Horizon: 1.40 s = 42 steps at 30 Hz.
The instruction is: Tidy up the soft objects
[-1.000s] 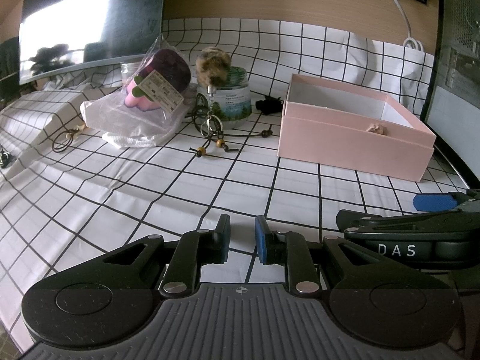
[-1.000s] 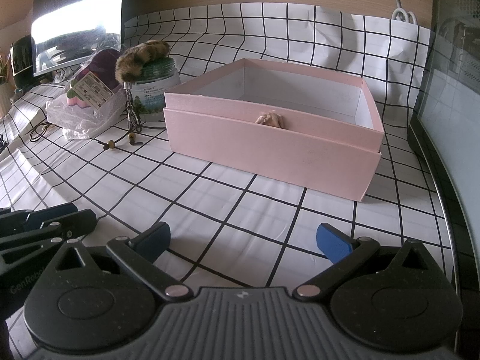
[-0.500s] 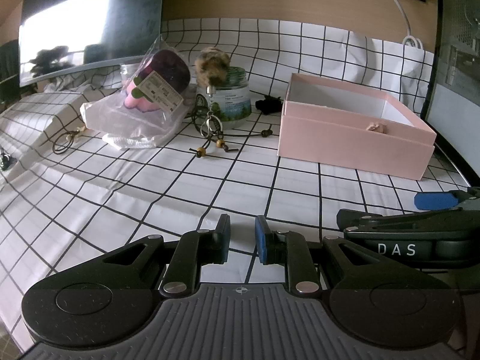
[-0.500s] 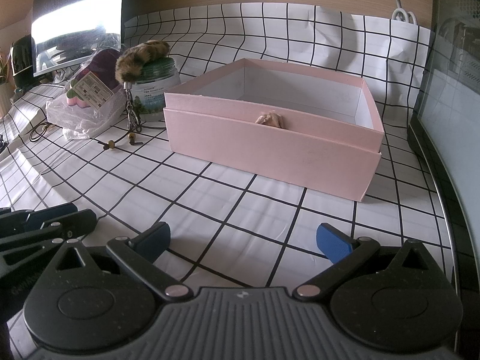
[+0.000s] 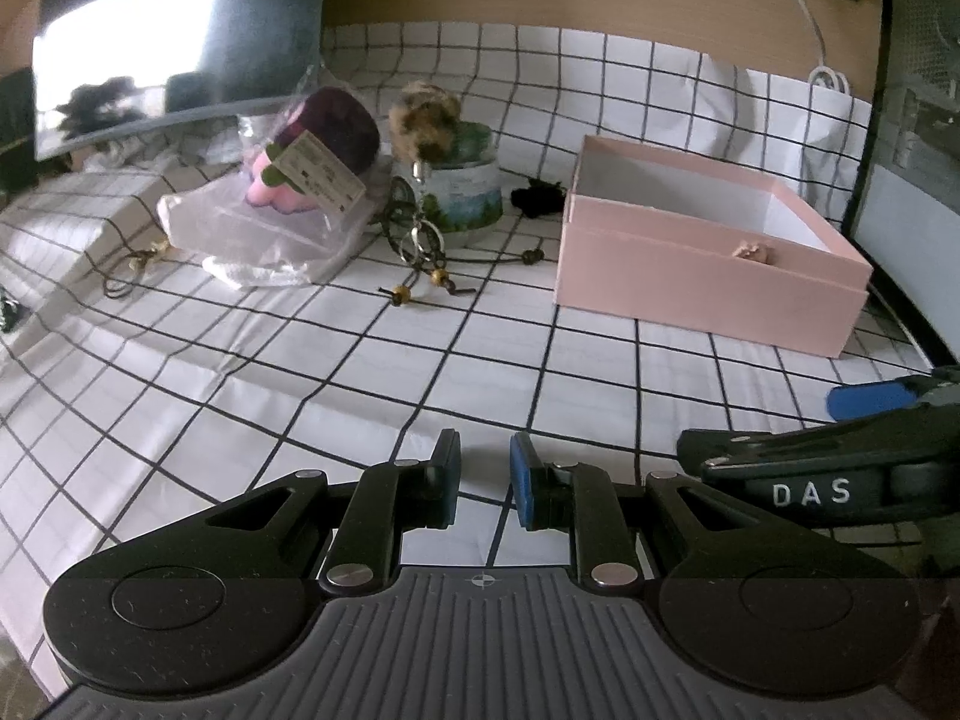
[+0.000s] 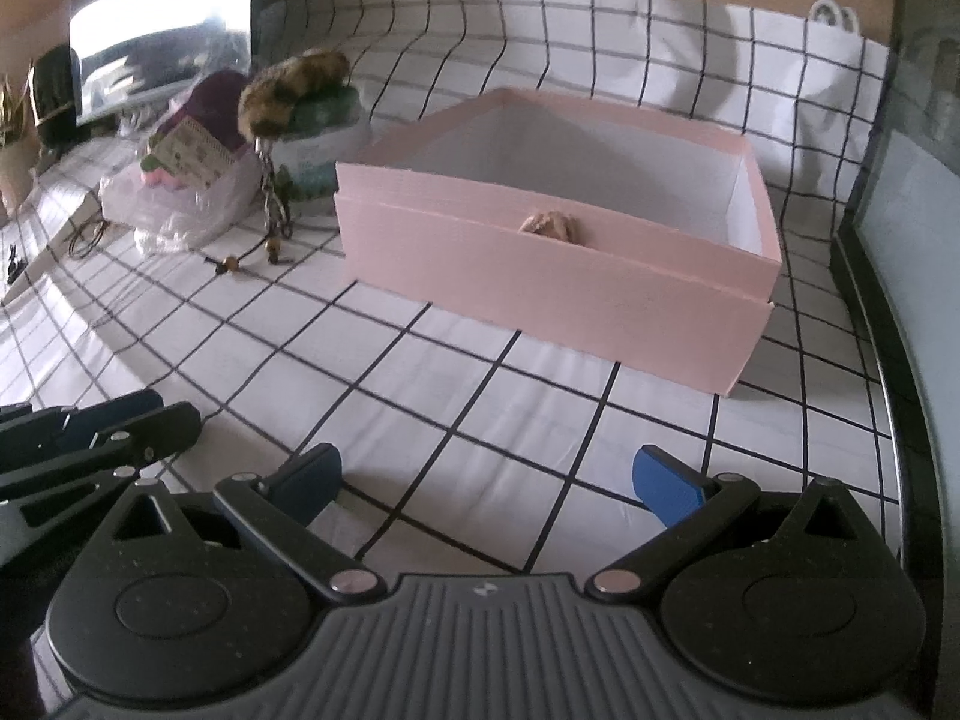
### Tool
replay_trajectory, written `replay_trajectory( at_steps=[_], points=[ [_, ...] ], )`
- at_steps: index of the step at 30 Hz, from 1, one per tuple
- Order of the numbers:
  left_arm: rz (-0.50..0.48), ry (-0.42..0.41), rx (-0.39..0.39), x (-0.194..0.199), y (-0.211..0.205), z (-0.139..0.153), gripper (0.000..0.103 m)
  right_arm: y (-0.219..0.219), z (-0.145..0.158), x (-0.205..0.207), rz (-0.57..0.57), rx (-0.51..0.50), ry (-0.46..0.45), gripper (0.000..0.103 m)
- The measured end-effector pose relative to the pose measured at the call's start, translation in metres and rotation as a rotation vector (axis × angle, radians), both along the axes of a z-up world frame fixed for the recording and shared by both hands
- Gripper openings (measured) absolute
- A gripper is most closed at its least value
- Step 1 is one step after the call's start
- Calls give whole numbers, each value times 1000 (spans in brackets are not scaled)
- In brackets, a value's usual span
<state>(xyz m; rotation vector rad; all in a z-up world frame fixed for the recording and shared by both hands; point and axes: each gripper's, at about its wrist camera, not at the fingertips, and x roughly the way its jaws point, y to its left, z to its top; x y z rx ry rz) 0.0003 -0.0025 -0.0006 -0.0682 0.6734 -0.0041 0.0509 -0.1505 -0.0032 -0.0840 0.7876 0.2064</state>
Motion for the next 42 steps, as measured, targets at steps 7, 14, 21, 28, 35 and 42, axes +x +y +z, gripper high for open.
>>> replay_trajectory(
  at_steps=[7,14,21,28,35,42],
  points=[
    [-87,-22,-175,-1,56,26,22,3,5,6,-27,-19,71,103],
    [-6,-46,-230,2,167,64,22,24,28,7,-2,10,33,91],
    [349,4,-146,29,321,85,22,106,87,3,14,52,-181,91],
    [559,81,-465,59,464,59,21,199,104,22,99,74,-136,91],
    [564,175,-470,92,474,39,21,273,92,33,96,35,-96,91],
    [404,226,-374,117,444,27,23,293,87,33,137,-59,-102,91]
  ],
)
